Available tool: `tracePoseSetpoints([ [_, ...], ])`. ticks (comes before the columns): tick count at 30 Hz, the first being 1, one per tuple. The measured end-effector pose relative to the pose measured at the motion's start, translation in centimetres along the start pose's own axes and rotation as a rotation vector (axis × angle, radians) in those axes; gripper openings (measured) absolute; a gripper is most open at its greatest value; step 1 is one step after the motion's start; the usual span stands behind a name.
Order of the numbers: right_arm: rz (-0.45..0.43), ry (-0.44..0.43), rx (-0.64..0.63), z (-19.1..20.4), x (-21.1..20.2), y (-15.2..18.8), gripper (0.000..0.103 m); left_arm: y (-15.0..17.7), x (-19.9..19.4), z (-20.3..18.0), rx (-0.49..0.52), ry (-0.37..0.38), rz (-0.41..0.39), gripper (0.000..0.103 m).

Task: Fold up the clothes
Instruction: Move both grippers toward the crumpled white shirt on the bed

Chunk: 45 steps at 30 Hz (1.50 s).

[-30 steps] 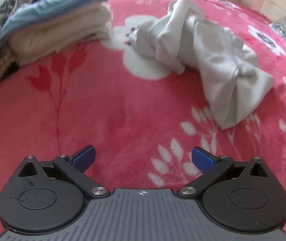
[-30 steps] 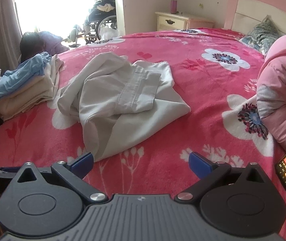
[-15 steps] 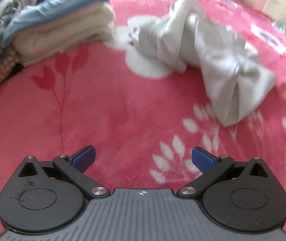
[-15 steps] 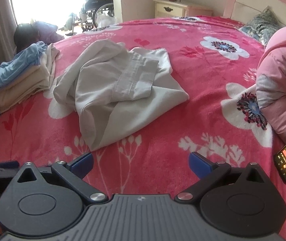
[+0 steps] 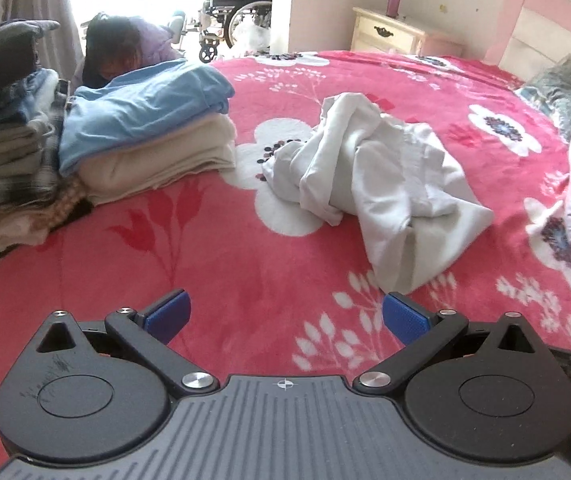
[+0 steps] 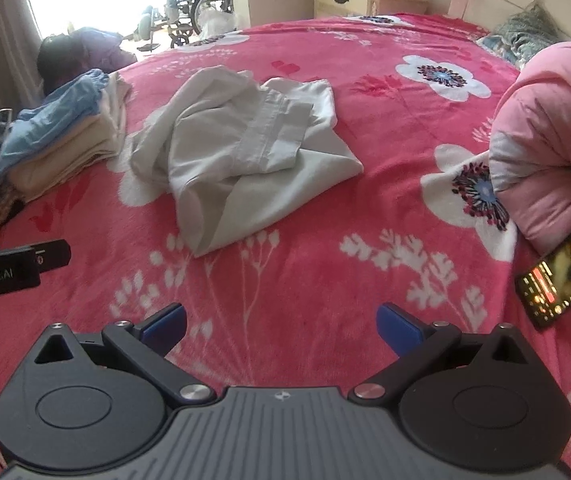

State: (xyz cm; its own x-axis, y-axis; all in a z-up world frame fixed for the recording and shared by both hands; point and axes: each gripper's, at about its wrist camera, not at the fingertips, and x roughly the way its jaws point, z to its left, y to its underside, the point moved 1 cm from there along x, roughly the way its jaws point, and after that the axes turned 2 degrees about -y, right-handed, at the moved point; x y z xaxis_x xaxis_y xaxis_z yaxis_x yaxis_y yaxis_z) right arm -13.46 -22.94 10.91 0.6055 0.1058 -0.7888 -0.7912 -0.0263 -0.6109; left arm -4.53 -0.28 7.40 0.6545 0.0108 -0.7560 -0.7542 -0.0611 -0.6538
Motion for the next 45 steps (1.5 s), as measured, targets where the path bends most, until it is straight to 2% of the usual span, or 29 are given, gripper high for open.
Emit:
tracePoseSetpoints([
  [3,-0.019,-0.003,-0.014,0.4,-2.2,2.0,0.103,0.4,-1.0,-0.2,0.011,-0.009,-0.016,0.103],
  [12,-0.064,-0.012,-0.029,1.7,-5.3,3.5,0.103,1.0,-3.4,0.1,0.011,-0.018,-0.048,0.103],
  [14,-0.066,-0.007,-0.031,1.9,-5.0,2.7,0.103,1.1,-3.5,0.4,-0.003,-0.020,-0.047,0.103],
  [24,-0.060,0.007,-0.048,2.4,-5.7,4.6,0.103,1.2,-3.0,0.8,-0.009,-0.034,-0.050,0.103],
  [26,-0.054,0.012,-0.049,2.4,-4.7,2.9,0.103,1.3,-3.0,0.8,-0.005,-0.038,-0.049,0.103],
  [31,-0.053,0.011,-0.049,2.3,-5.2,4.1,0.103,1.4,-3.0,0.7,0.001,-0.049,-0.045,0.103],
  [33,-0.056,0.011,-0.051,2.6,-6.2,5.9,0.103,1.3,-2.9,0.7,0.000,-0.052,-0.043,0.103],
  [35,-0.054,0.011,-0.049,2.3,-5.4,4.5,0.103,1.3,-3.0,0.7,0.000,-0.054,-0.045,0.103],
  [37,-0.056,0.009,-0.049,2.6,-6.7,6.9,0.103,1.3,-3.0,0.7,0.001,-0.054,-0.046,0.103],
  [39,-0.048,0.012,-0.047,2.2,-4.8,3.7,0.103,1.3,-2.9,0.7,0.002,-0.053,-0.047,0.103],
  [42,-0.046,0.011,-0.046,2.1,-5.6,4.8,0.103,1.2,-2.9,0.7,0.004,-0.052,-0.048,0.103],
  [45,-0.046,0.012,-0.047,2.8,-7.7,7.9,0.103,1.1,-2.8,0.6,0.006,-0.052,-0.048,0.103],
])
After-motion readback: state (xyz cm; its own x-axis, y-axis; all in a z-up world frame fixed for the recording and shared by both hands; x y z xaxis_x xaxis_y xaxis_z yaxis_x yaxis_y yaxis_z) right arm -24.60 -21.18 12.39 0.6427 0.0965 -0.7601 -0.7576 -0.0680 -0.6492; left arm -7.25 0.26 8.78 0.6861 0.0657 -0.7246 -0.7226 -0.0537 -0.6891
